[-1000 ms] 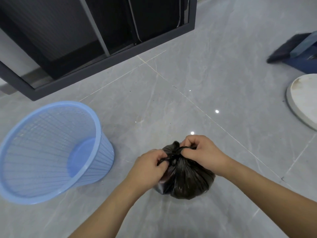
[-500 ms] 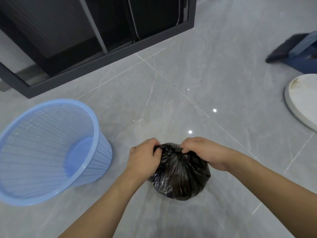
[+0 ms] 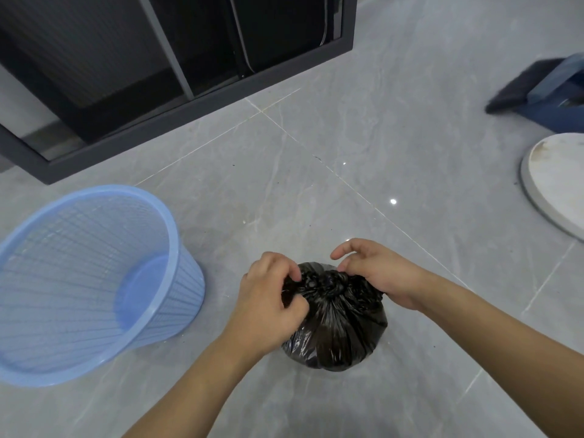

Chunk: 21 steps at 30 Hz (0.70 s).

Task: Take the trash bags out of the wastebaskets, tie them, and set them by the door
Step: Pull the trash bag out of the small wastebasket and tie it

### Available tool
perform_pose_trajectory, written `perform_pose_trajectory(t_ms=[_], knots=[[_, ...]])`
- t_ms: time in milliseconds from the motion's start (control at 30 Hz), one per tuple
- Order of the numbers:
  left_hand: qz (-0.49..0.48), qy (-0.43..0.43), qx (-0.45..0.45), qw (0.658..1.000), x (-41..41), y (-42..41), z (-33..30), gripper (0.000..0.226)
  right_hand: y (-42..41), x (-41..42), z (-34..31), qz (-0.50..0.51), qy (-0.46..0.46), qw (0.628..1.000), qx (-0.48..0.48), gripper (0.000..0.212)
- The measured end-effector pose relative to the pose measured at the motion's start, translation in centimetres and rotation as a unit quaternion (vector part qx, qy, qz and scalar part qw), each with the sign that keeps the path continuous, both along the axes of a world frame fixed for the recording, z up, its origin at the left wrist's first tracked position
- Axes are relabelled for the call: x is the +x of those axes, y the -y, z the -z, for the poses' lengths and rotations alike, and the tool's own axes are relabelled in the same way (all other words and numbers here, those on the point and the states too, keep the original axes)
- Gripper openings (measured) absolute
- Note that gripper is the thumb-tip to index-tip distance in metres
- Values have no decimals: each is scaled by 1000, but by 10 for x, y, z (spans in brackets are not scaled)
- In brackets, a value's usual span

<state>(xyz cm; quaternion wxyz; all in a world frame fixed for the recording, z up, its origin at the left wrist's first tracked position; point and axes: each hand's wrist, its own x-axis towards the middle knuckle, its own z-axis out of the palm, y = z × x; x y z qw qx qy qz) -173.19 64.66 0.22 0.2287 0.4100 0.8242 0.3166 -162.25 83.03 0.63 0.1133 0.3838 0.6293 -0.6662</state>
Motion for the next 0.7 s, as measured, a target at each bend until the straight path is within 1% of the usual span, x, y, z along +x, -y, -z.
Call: perform_pose_trajectory(t_ms=[67,167,233,300,367,467,500,567,633,700], knots=[[20,-29,-11,999,7,0,7,24,2,-1,2,-1,1,1000,11,22],[15,-60,-17,998,15,-7,16,34,3,-3,3,4,-9,1000,7,21],[13,-75,-14,997,18,-12,16,29,3,-4,4,7,-14,1000,4,21],[11,-78,-11,997,19,-17,13,17,5,-5,4,12,-17,1000,22,20],[-5,-48,-21,999,19,-21,5,14,6,-6,4,36,-43,997,55,20],[-58,61,-60,995,11,-27,-13,25,8,-6,8,77,-115,986,97,23],[-62,85,-74,992,9,-29,-18,28,10,-7,10,73,-129,981,123,24],[-46,94,-101,989,4,-32,-25,32,11,-7,13,28,-142,968,206,21],[-22,53,-147,987,-1,-30,-27,34,7,-5,17,-60,-126,940,311,18],[-1,-21,-210,978,-10,-21,-23,36,-3,0,24,-129,-84,903,401,20]])
